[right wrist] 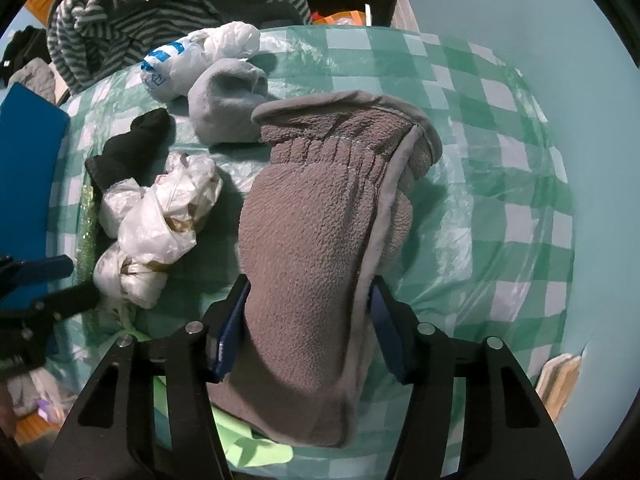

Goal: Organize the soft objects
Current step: 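Grasp the green scrubber mitt with the left tool while the right tool grasps the grey mitten, then lift the green scrubber mitt with the left tool while the right tool lifts the grey mitten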

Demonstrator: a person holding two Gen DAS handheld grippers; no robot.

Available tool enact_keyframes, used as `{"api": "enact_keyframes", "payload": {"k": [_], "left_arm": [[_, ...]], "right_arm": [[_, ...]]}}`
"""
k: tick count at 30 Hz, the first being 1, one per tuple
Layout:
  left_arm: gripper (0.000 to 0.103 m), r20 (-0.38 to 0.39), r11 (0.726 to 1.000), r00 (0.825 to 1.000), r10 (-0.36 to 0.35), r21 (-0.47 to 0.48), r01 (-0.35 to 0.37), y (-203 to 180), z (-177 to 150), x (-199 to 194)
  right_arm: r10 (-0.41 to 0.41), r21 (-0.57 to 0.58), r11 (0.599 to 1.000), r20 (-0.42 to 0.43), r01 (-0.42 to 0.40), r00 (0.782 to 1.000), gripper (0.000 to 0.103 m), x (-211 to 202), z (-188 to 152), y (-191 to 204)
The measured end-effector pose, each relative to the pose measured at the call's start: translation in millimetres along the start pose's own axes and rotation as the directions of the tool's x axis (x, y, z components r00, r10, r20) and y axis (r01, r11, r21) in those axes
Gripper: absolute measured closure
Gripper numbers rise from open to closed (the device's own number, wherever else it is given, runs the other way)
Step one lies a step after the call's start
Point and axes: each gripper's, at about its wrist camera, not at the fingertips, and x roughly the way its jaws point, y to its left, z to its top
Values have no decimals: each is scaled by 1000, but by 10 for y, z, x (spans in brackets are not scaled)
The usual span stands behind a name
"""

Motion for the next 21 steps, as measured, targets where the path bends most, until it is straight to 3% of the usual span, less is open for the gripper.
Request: {"api": "enact_keyframes", "payload": {"k": [2,8,14,21], "left_arm": [[70,-5,1000,1000,31,-1,-31,70,-16,17],[89,6,999,999,37,-23,-37,299,-42,-23],[98,34,998,997,70,0,-70,376,-84,-93],[99,68,996,994,82,20,-84,302,-134,-236]], "right_arm": [[-6,-13,1000,3,6,1000,49,10,13,16],[-8,-44,999,22,9,1000,64,11,50,45],[8,-42,999,51,-5,999,77,-85,21,-50],[-6,-65,998,100,12,995,78,-291,19,-42]]}}
